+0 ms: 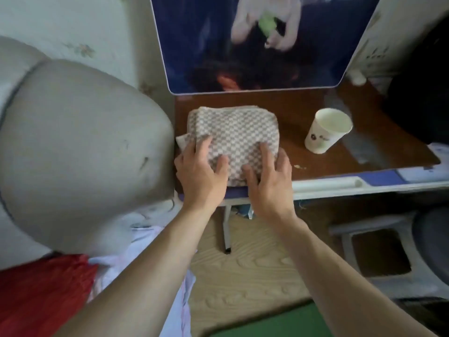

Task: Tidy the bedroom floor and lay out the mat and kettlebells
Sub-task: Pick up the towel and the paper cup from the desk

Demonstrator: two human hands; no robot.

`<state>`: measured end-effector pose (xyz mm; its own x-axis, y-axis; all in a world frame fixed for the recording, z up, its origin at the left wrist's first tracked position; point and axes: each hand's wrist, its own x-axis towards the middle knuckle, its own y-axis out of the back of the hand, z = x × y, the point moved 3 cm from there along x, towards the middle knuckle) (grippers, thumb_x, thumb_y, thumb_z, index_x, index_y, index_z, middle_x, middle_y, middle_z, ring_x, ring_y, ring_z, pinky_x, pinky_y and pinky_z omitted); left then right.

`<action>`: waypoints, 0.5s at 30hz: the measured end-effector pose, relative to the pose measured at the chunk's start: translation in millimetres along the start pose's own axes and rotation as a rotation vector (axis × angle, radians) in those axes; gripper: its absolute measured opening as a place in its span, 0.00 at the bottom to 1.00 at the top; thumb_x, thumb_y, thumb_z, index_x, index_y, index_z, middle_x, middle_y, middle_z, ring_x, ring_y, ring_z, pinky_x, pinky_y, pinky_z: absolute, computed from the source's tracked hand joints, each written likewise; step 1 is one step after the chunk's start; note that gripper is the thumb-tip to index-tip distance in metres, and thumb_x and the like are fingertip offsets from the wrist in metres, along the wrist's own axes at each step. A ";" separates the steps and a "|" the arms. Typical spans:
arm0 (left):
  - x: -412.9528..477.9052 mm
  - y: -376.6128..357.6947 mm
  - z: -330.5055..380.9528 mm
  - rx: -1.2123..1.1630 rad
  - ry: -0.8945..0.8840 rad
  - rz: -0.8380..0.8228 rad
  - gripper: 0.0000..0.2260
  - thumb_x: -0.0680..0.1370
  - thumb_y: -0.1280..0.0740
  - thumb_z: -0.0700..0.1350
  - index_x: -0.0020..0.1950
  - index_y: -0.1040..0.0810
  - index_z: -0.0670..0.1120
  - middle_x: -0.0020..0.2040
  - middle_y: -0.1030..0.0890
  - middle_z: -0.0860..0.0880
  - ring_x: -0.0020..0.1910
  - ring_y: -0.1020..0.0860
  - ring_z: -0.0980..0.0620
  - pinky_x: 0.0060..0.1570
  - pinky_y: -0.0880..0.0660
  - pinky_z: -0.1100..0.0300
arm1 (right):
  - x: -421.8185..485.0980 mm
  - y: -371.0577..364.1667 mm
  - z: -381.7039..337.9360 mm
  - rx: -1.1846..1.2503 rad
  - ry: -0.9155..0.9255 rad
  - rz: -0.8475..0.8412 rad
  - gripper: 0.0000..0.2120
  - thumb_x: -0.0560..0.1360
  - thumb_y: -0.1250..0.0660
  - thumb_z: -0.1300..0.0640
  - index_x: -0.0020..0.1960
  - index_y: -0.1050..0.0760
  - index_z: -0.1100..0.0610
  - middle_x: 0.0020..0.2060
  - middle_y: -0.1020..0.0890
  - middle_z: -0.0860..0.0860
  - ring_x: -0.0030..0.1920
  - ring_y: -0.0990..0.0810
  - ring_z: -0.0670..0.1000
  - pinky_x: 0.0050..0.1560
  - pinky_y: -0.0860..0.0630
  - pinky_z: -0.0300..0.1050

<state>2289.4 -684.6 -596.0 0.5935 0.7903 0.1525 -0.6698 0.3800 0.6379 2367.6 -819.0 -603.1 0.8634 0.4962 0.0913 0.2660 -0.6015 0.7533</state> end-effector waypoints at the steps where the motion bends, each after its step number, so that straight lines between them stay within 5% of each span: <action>1: -1.1 -5.0 -6.6 -0.029 -0.018 0.024 0.24 0.74 0.36 0.57 0.68 0.25 0.51 0.67 0.23 0.47 0.66 0.28 0.43 0.69 0.33 0.50 | -1.1 -6.3 5.8 -0.010 0.019 0.047 0.28 0.81 0.40 0.44 0.77 0.41 0.51 0.75 0.38 0.58 0.73 0.37 0.59 0.72 0.36 0.54; 10: -7.1 -12.2 -4.1 0.048 -0.073 0.093 0.22 0.77 0.33 0.52 0.71 0.27 0.53 0.68 0.24 0.48 0.69 0.30 0.43 0.67 0.32 0.49 | 4.3 -8.2 12.8 0.047 0.052 0.174 0.26 0.78 0.35 0.44 0.73 0.32 0.52 0.71 0.31 0.55 0.67 0.28 0.56 0.65 0.27 0.51; 15: -15.5 -6.5 -3.7 -0.110 -0.045 0.082 0.19 0.77 0.31 0.47 0.68 0.24 0.52 0.64 0.20 0.50 0.64 0.24 0.47 0.64 0.27 0.55 | -4.6 0.3 6.7 0.194 -0.019 0.193 0.23 0.76 0.30 0.52 0.70 0.27 0.52 0.66 0.26 0.51 0.60 0.26 0.47 0.58 0.31 0.36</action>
<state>2282.8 -697.5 -605.3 0.5523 0.7994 0.2365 -0.7605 0.3669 0.5358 2366.6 -825.7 -607.6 0.9134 0.3502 0.2073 0.1716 -0.7933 0.5841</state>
